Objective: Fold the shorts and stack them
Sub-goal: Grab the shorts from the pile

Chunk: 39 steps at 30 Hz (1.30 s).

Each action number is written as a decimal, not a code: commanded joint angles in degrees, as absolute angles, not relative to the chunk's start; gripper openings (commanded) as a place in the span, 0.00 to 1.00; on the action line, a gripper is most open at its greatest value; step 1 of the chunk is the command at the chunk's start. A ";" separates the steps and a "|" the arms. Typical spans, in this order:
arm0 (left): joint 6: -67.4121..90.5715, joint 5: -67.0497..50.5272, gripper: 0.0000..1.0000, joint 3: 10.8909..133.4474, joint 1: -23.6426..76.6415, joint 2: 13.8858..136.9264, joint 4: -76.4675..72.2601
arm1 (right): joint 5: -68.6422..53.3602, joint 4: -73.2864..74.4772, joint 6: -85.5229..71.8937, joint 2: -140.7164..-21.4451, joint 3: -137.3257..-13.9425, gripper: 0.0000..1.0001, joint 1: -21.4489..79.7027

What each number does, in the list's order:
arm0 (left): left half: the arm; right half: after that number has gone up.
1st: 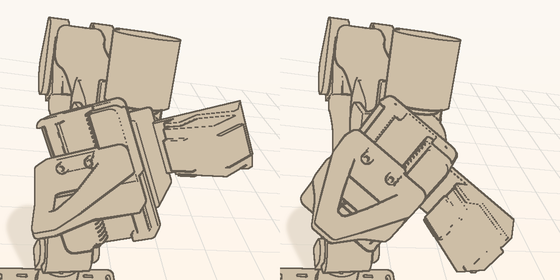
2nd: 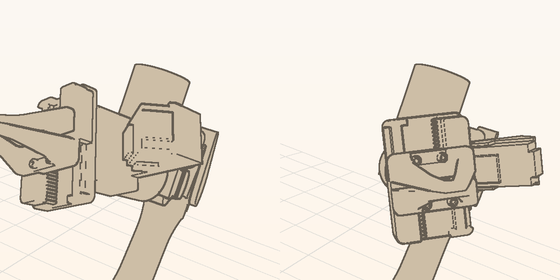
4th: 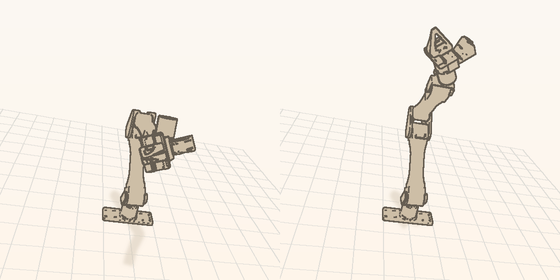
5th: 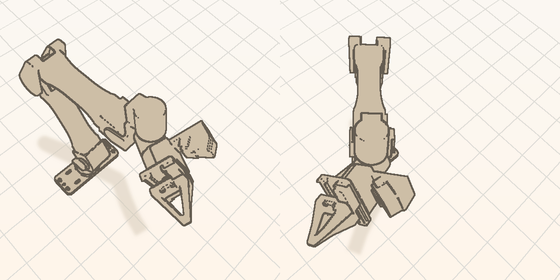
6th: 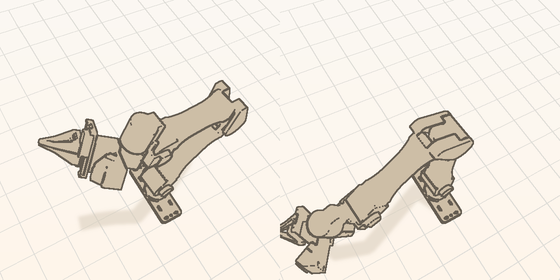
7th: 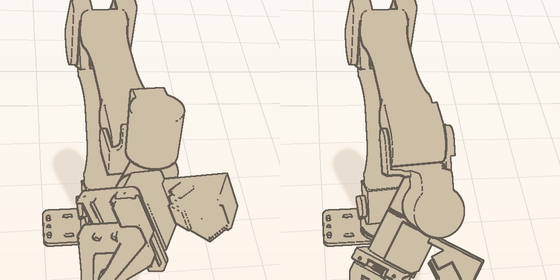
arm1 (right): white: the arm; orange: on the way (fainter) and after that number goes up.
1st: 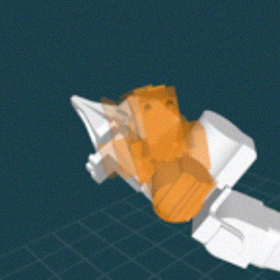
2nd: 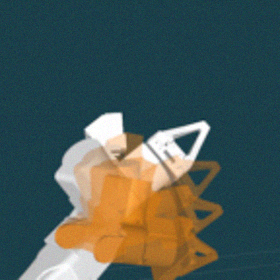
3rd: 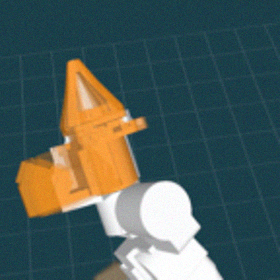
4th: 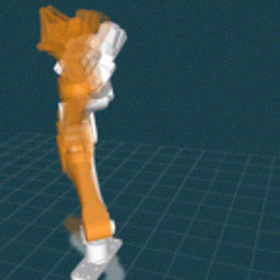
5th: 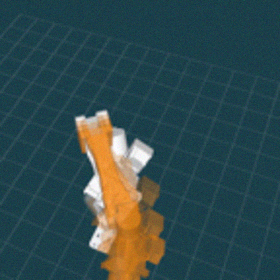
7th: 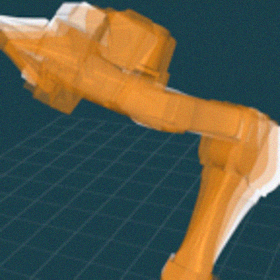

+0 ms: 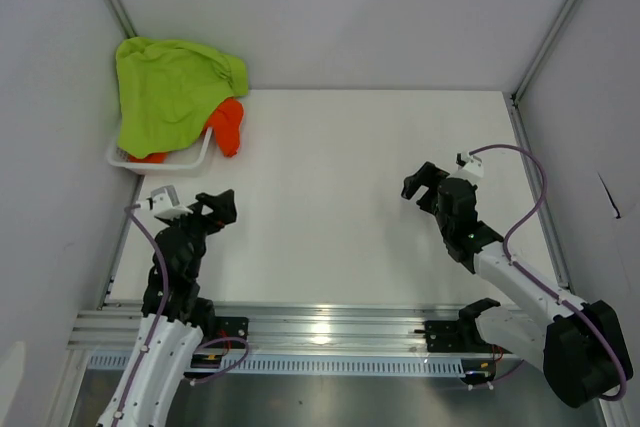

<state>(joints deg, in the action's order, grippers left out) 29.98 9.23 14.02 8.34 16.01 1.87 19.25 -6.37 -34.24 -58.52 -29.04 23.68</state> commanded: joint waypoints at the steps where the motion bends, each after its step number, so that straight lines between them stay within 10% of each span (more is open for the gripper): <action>1: 32.25 9.23 0.99 14.15 7.91 18.71 0.27 | 21.88 -11.51 -33.92 -57.75 -27.26 0.99 24.61; 15: 48.60 20.04 0.99 41.38 5.28 45.57 16.51 | 22.85 -16.17 -33.66 -57.57 -23.90 1.00 25.66; 24: 53.79 13.45 0.99 67.66 -12.99 68.45 28.82 | 22.68 -15.21 -34.28 -60.12 -24.87 0.99 25.66; 39: 58.18 19.07 0.99 74.88 -19.51 85.95 28.03 | 20.30 -15.47 -35.59 -61.79 -25.40 0.99 25.66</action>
<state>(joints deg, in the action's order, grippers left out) 55.94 17.56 71.50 -19.09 82.91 27.22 20.23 -14.02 -34.57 -61.95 -22.96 25.36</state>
